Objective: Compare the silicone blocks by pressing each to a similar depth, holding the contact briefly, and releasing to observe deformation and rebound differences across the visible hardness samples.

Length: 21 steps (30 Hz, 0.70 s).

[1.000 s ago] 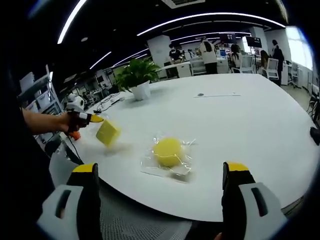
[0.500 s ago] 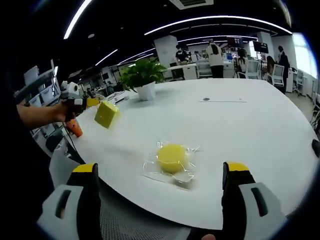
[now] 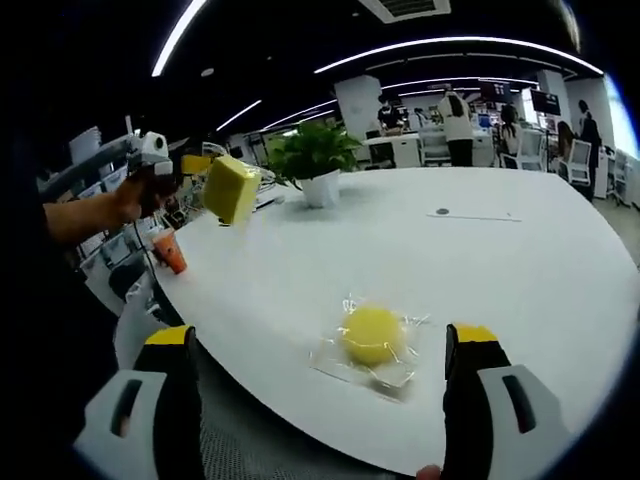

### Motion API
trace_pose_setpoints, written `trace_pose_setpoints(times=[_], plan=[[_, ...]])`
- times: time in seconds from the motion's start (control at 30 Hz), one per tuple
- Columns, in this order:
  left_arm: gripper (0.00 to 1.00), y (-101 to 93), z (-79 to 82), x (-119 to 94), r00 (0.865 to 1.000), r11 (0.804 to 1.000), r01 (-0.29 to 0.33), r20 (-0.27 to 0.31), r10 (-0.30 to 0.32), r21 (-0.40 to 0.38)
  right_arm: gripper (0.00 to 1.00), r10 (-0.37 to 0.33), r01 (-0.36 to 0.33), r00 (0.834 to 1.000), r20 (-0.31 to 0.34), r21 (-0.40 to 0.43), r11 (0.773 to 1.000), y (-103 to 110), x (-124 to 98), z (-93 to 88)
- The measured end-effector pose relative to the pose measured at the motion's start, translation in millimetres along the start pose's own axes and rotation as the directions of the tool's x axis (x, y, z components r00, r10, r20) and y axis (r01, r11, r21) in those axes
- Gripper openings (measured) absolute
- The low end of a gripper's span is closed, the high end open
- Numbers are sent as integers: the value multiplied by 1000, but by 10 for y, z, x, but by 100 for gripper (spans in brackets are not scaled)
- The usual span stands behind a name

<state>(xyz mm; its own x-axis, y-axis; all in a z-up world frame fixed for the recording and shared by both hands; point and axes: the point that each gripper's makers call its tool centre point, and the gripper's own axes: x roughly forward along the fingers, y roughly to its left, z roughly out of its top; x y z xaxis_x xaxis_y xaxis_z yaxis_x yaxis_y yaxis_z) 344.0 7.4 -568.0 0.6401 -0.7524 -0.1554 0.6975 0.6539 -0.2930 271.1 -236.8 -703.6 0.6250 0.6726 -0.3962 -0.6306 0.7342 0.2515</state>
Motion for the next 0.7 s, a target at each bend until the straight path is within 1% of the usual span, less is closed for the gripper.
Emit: trace_pose_setpoints(times=[0.1,0.2,0.27,0.33,0.4,0.47,0.53,0.57,0.63,0.7], plan=[[0,-109,92,4,999,999,37,20,-37,4,96,24,-24,999,32,-9,1000,36,50,187],[0,-242,164,11,997,997,70,34,-70,26,96,68,-64,996,58,-68,996,98,118,385],[0,-305,205,15,996,996,82,39,-83,34,96,94,-88,993,70,-86,992,125,159,494],[0,-360,253,10,994,995,93,49,-95,37,96,112,-103,990,83,-103,989,148,195,575],[0,-405,288,5,993,994,104,55,-106,41,96,141,-131,987,78,-117,984,196,242,640],[0,-441,326,0,989,991,125,68,-127,39,96,165,-153,983,78,-144,978,237,280,707],[0,-520,369,-9,985,988,149,79,-151,32,96,188,-174,979,81,-151,973,277,310,761],[0,-548,383,-9,984,987,155,81,-157,36,96,211,-197,974,84,-156,968,339,323,808],[0,-612,405,-9,981,984,175,82,-177,38,96,235,-217,967,95,-165,962,409,343,874],[0,-729,441,-20,972,976,213,94,-217,50,96,290,-266,951,113,-187,946,555,367,954]])
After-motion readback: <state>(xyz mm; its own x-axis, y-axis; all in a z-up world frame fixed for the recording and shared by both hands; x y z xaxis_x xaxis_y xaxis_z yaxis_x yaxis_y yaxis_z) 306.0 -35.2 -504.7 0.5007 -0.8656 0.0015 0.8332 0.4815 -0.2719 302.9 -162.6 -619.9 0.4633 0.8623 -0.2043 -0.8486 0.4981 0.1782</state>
